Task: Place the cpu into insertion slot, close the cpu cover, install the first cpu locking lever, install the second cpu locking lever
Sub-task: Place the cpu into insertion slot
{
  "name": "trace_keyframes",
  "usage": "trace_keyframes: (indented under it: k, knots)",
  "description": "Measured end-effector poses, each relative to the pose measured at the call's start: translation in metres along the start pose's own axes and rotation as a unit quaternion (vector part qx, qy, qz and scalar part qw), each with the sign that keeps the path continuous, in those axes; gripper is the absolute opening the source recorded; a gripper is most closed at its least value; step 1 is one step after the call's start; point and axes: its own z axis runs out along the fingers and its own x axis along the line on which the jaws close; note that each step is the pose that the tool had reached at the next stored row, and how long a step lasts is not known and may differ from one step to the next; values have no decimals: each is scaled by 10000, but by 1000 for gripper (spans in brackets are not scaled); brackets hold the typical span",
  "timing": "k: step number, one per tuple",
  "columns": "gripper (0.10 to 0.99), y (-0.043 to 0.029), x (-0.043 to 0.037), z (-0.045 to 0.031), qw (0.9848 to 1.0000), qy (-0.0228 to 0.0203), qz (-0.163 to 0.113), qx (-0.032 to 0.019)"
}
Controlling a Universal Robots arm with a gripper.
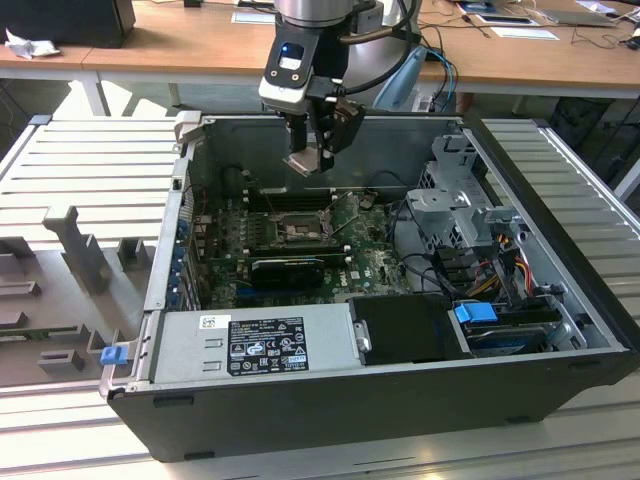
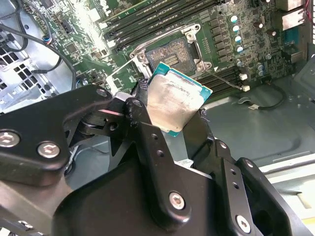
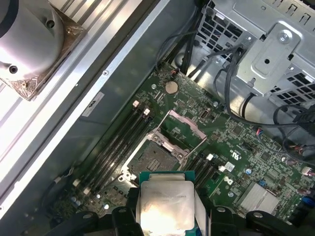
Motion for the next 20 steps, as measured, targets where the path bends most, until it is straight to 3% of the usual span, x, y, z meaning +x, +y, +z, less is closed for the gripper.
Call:
trace_keyframes:
  k: [20]
  knots:
    - [529,-2,0,27,9996,-21,264,-5]
